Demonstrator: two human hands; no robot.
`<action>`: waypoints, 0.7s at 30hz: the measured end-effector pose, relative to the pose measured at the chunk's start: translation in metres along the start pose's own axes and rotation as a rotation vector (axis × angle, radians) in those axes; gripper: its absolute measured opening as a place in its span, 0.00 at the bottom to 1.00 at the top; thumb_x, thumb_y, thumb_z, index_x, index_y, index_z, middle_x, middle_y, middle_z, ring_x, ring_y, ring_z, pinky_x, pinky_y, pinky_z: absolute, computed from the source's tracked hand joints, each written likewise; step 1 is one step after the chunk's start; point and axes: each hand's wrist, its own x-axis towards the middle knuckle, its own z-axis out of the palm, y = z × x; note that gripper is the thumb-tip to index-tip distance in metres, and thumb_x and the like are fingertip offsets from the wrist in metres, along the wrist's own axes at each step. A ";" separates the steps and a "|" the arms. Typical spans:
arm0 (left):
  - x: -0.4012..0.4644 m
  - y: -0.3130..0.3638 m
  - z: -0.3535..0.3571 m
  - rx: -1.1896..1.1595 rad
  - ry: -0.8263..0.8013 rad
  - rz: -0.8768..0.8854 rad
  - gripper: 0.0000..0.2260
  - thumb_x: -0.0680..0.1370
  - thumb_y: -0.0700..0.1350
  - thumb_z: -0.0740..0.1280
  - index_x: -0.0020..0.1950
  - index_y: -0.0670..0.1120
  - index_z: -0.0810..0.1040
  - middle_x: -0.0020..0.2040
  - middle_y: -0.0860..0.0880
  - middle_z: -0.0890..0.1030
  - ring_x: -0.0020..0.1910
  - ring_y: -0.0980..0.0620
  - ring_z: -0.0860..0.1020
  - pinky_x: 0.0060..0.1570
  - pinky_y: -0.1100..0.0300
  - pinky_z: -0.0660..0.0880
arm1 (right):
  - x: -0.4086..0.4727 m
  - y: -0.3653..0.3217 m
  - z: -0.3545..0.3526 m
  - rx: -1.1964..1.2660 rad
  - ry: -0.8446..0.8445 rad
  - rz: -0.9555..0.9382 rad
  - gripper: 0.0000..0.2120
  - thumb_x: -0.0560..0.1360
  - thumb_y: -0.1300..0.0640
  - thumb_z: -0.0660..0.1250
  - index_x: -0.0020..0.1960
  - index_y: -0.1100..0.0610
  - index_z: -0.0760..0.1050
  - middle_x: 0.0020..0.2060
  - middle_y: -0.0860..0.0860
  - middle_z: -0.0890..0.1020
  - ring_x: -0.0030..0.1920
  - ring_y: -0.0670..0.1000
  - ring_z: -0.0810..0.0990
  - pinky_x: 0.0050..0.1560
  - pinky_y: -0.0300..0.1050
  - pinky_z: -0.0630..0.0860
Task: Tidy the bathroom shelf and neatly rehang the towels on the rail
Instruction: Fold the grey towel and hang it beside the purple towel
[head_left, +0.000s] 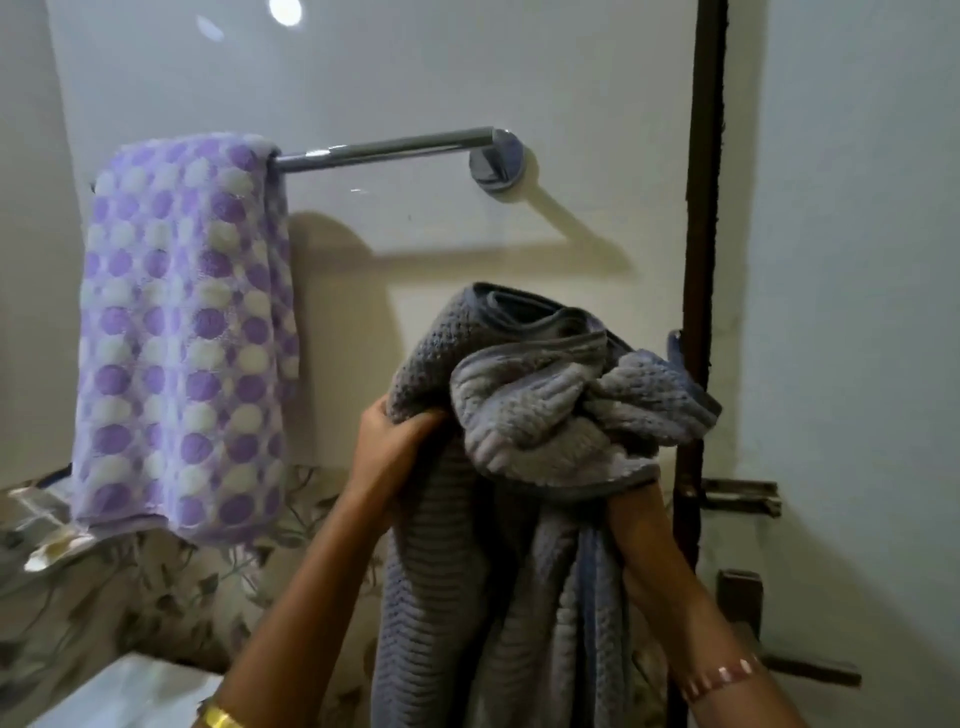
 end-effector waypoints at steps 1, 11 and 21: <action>-0.003 -0.003 -0.003 -0.017 0.001 -0.009 0.10 0.72 0.32 0.64 0.42 0.46 0.76 0.39 0.47 0.80 0.36 0.55 0.79 0.33 0.68 0.78 | -0.002 0.009 -0.006 0.008 -0.016 0.050 0.12 0.77 0.65 0.59 0.59 0.62 0.73 0.50 0.53 0.76 0.54 0.54 0.77 0.45 0.38 0.72; -0.054 -0.048 -0.007 -0.070 0.092 -0.327 0.01 0.73 0.43 0.68 0.42 0.48 0.79 0.33 0.53 0.84 0.33 0.57 0.82 0.29 0.66 0.77 | -0.040 0.067 -0.035 0.356 -0.131 0.165 0.09 0.62 0.50 0.70 0.42 0.46 0.84 0.42 0.43 0.86 0.44 0.42 0.84 0.38 0.34 0.79; -0.097 -0.059 -0.025 0.020 0.044 -0.242 0.07 0.76 0.41 0.64 0.42 0.51 0.77 0.41 0.52 0.81 0.36 0.59 0.80 0.41 0.61 0.78 | -0.087 0.118 -0.066 -0.039 0.498 0.259 0.07 0.77 0.61 0.59 0.49 0.56 0.74 0.44 0.53 0.81 0.50 0.56 0.76 0.51 0.47 0.72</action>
